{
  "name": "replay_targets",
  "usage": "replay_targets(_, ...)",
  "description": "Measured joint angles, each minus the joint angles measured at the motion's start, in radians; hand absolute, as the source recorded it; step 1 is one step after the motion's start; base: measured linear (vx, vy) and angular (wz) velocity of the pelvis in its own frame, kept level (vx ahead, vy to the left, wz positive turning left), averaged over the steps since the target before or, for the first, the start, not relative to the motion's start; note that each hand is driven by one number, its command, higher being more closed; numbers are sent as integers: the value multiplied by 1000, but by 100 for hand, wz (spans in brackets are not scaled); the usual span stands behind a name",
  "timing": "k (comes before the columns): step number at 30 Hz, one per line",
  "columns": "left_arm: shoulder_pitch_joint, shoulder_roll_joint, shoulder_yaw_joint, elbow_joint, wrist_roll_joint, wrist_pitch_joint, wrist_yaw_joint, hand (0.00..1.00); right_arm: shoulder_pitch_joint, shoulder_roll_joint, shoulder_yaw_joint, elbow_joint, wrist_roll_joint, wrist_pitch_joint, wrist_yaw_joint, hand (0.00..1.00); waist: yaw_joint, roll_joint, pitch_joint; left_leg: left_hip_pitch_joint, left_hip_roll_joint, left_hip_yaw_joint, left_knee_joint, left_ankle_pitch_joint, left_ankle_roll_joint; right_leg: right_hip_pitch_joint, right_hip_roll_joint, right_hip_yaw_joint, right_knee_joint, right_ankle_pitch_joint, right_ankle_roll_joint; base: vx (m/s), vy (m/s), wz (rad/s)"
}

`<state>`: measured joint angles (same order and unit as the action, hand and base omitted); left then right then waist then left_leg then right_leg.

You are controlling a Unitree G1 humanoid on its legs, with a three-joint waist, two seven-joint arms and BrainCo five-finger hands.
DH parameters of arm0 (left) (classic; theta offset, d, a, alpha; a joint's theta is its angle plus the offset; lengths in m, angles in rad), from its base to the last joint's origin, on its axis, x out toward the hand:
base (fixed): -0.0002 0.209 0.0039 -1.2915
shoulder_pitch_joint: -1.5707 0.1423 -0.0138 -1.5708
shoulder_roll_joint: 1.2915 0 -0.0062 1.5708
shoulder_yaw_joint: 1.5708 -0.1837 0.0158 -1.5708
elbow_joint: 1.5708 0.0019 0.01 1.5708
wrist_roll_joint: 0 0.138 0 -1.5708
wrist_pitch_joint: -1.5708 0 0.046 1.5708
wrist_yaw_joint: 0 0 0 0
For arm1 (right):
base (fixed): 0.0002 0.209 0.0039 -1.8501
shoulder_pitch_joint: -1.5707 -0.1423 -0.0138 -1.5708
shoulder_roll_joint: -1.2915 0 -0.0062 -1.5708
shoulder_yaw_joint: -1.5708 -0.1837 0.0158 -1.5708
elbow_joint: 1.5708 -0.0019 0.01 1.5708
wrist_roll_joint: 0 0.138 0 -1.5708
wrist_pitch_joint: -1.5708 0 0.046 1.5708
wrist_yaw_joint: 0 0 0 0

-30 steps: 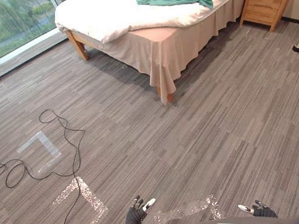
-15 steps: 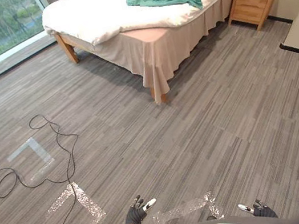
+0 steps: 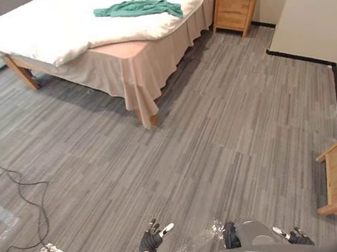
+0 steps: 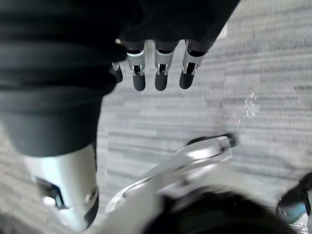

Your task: Tidy the bed and pick cloth on bed and put in laundry

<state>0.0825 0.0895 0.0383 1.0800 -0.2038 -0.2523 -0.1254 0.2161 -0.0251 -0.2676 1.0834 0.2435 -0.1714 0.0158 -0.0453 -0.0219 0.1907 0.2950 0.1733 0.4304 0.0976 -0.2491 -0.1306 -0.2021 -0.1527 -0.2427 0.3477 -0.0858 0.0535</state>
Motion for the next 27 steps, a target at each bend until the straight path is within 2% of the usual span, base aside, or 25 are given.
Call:
replay_targets(1, 2, -11, 12, 3, 2, 1, 2, 0, 15, -3, -9, -12, 6, 4, 1, 0, -8, 13, 7, 29, 23, 1, 15, -26, -21, -7, -2, -9, 59, 8, -47, 420, -328, -10)
replay_targets(2, 9, -25, 11, 2, 10, 1, 0, 0, 21, -18, -8, -20, 4, 8, 1, 0, -21, 33, 5, 40, 47, 1, 12, -32, -19, -12, 14, -20, 93, -34, -43, 447, -304, -3)
replay_targets(3, 25, -41, 12, 1, 22, 0, 1, 0, 27, -30, -14, -40, 3, 14, 0, 0, -29, 63, -9, 51, 71, -2, 27, -26, -5, -33, 40, -28, 144, -104, -57, 451, -283, -21)
replay_targets(4, 23, -57, 17, -10, 28, -3, 2, 0, 19, -30, -40, -44, -5, 26, 0, 0, -29, 75, -2, 33, 97, -12, 106, 3, 10, -34, 57, -22, 172, -145, -77, 448, -304, -33)
replay_targets(5, 25, -61, 21, -20, 28, -4, 3, 0, 20, -31, -45, -45, -12, 33, 0, 0, -27, 77, -2, 11, 111, -30, 160, 19, 26, -29, 67, -18, 171, -160, -83, 489, -346, -42)
replay_targets(6, 29, -70, 36, -35, 26, -9, 4, 0, 18, -33, -56, -45, -27, 38, 0, 0, -27, 79, 0, -47, 149, -79, 313, 42, 40, 3, 89, -20, 155, -169, -105, 415, -285, -24)
replay_targets(7, 29, -70, 40, -37, 23, -16, 4, 0, 15, -35, -66, -45, -43, 38, 1, 0, -28, 83, 0, -81, 167, -109, 410, 56, 29, 22, 105, -17, 138, -175, -120, 539, -311, -26)
replay_targets(8, 32, -70, 42, -37, 18, -36, 3, 0, 14, -39, -68, -40, -64, 38, 1, 0, -28, 89, -1, -145, 198, -161, 601, 68, 25, 77, 137, -13, 89, -179, -138, 531, -247, -24)
replay_targets(9, 33, -65, 43, -38, 17, -49, 3, 0, 13, -40, -66, -35, -81, 33, 1, 0, -28, 89, 0, -183, 210, -177, 727, 67, 25, 131, 158, -9, 40, -179, -145, 617, -256, -24)
replay_targets(10, 34, -55, 44, -46, 16, -73, 3, 0, -9, -43, -56, -23, -121, 35, 0, 0, -23, 77, 10, -258, 204, -197, 896, 53, 34, 225, 181, 12, -45, -179, -149, 501, -180, -12)
replay_targets(12, 33, -46, 43, -71, 1, -84, 3, 0, -21, -47, -32, -14, -154, 35, 0, 0, -19, 60, 20, -344, 158, -222, 964, 21, 34, 310, 183, 22, -118, -178, -149, 441, -116, -13)
replay_targets(13, 32, -46, 43, -92, -24, -89, 1, 0, -29, -49, -21, -15, -161, 35, 1, 0, -11, 52, 26, -415, 109, -217, 951, -22, 44, 367, 182, 38, -163, -172, -153, 513, -54, -45)
replay_targets(14, 31, -44, 43, -106, -44, -93, 1, 0, -47, -49, -17, -14, -161, 34, 1, 0, 11, 47, 30, -480, 57, -196, 879, -65, 68, 408, 166, 53, -192, -170, -153, 432, 6, -58)
replay_targets(15, 28, -43, 44, -110, -51, -99, 2, 0, -61, -48, -18, -9, -163, 33, 1, 0, 18, 40, 36, -503, 20, -179, 806, -74, 75, 425, 150, 62, -194, -171, -152, 442, 68, -65)
replay_targets(16, 24, -45, 42, -111, -59, -103, 2, 0, -70, -44, -18, -11, -171, 31, 2, 0, 29, 35, 39, -527, -18, -131, 669, -65, 85, 445, 126, 65, -190, -174, -145, 467, 102, -56)
replay_targets(17, 23, -47, 42, -112, -60, -106, 2, 0, -63, -41, -17, -29, -175, 24, 4, 0, 38, 34, 41, -540, -41, -66, 512, -20, 96, 472, 110, 63, -191, -181, -126, 592, 157, -55)
replay_targets(18, 32, -55, 42, -115, -61, -107, 2, 0, -46, -41, -19, -54, -187, 15, 5, 0, 37, 47, 38, -547, -54, 20, 304, 121, 117, 505, 110, 59, -197, -199, -83, 642, 219, -46)
replay_targets(19, 49, -73, 45, -116, -61, -106, 2, 0, -15, -49, -19, -93, -193, -6, 8, 0, 41, 85, 28, -574, -34, 69, 176, 281, 178, 544, 141, 52, -210, -234, -39, 535, 225, -40)
replay_targets(20, 54, -67, 57, -118, -61, -106, 2, 0, -15, -46, -17, -92, -198, -12, 8, 0, 52, 82, 23, -577, -37, 75, 201, 286, 310, 565, 134, 51, -213, -262, -27, 527, 218, 0)
replay_targets(21, 41, -42, 82, -120, -61, -98, 4, 0, -14, -13, 10, -86, -202, -19, 10, 0, 37, 12, 2, -583, -81, 117, 215, 240, 272, 579, 82, 25, -226, -265, -23, 494, 214, 19)
replay_targets(22, 39, -41, 90, -122, -62, -92, 5, 0, -14, -1, 22, -87, -209, -30, 11, 0, 45, -4, -5, -582, -101, 146, 219, 198, 275, 573, 55, 21, -223, -240, -32, 485, 217, 32)
replay_targets(24, 38, -45, 90, -118, -61, -83, 6, 0, -17, -3, 22, -86, -215, -32, 10, 0, 65, -3, -9, -545, -118, 190, 217, 144, 282, 574, 24, 24, -195, -176, -41, 474, 291, 3)
replay_targets(26, 48, -39, 85, -98, -61, -77, 14, 0, -19, -4, 15, -74, -246, -32, 10, 0, 69, -11, -28, -485, -175, 173, 172, 115, 295, 546, -19, 44, -56, -128, -21, 468, 329, 31)
replay_targets(27, 59, -30, 67, -81, -62, -74, 18, 0, -23, -8, -11, -57, -250, -33, 11, 0, 58, -13, -54, -451, -214, 133, 138, 100, 297, 475, -45, 59, 130, -62, 70, 444, 298, 82)
